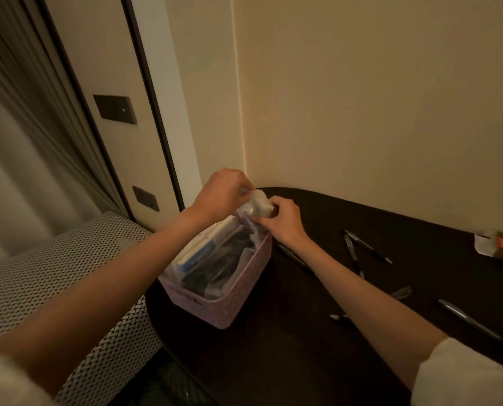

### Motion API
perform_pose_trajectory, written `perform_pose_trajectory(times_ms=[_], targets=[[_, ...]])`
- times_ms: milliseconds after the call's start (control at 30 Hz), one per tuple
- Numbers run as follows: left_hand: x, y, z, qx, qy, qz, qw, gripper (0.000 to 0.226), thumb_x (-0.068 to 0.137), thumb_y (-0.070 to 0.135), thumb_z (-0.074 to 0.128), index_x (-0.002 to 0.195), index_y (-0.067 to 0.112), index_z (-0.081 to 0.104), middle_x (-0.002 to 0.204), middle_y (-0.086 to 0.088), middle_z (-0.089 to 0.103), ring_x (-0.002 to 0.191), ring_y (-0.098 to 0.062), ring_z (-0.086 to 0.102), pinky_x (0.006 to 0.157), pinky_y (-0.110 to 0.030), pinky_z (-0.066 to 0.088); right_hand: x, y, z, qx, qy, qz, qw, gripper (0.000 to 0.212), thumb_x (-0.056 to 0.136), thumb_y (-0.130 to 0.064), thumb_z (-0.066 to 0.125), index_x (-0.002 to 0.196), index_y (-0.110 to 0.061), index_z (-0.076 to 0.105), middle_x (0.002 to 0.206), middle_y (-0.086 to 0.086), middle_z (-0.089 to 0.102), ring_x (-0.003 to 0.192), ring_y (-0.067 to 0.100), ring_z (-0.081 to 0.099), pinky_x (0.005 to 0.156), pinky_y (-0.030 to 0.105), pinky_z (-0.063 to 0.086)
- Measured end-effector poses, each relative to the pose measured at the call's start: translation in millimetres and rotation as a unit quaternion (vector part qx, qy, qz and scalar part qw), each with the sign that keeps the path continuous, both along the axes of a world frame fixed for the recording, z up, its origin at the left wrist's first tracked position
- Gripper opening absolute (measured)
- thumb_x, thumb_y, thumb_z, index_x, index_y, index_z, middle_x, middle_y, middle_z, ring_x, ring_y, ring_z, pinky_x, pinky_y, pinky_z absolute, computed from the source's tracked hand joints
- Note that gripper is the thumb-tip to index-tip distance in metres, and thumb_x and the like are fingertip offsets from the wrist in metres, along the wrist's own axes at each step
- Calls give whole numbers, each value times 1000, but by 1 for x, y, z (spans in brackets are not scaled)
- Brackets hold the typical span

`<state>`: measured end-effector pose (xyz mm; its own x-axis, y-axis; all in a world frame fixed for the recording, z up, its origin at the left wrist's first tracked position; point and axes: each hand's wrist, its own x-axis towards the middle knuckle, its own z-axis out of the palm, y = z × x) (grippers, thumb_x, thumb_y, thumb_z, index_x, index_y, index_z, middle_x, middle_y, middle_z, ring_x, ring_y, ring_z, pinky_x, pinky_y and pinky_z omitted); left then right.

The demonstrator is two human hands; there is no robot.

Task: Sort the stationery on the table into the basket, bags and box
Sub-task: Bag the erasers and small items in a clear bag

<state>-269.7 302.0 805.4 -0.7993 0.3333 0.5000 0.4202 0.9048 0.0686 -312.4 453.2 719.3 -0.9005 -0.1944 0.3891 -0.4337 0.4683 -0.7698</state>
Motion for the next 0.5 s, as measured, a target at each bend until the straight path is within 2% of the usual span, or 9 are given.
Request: perform_pose_trajectory(times_ms=[67, 167, 267, 333, 433, 500], targets=[[-3, 2, -6, 3, 0, -17, 1000, 20, 85, 8, 67, 103, 8, 75, 99, -12, 72, 87, -26, 66, 79, -38, 51, -1, 1, -5, 29, 24, -8, 999, 32, 71, -30, 81, 85, -5, 67, 88, 7, 63, 87, 20, 53, 70, 33, 43], [-5, 4, -12, 10, -4, -28, 1000, 19, 85, 8, 67, 102, 7, 75, 97, -11, 73, 84, -23, 65, 76, -30, 48, 0, 5, -7, 63, 55, 10, 996, 32, 72, -29, 80, 74, -1, 64, 82, 9, 57, 79, 19, 48, 64, 32, 37], [-7, 3, -14, 36, -22, -26, 999, 18, 86, 8, 66, 101, 8, 75, 95, -10, 73, 76, -12, 59, 72, -22, 41, 3, 9, -6, 115, 41, 57, 991, 26, 77, -27, 76, 73, -7, 60, 74, 4, 57, 71, 16, 50, 59, 30, 35], [-9, 3, -17, 53, -32, -20, 998, 18, 86, 8, 67, 102, 8, 75, 96, -10, 73, 75, -8, 54, 72, -20, 39, 6, 12, -4, 143, 41, 80, 986, 21, 79, -26, 70, 82, -9, 59, 75, 3, 60, 71, 15, 54, 60, 31, 39], [-15, 2, -24, 55, -49, -4, 997, 19, 86, 8, 67, 104, 6, 74, 99, -10, 73, 76, -9, 55, 72, -19, 38, 10, 18, -1, 137, 36, 94, 985, 28, 82, -24, 65, 102, -12, 49, 86, 1, 62, 73, 15, 60, 59, 33, 48], [-18, 2, -27, 54, -64, 9, 996, 20, 87, 10, 67, 105, 5, 73, 101, -12, 72, 79, -15, 61, 73, -21, 40, 11, 21, -1, 111, 43, 76, 990, 23, 83, -22, 64, 101, -13, 53, 87, 2, 62, 73, 15, 60, 63, 35, 51]])
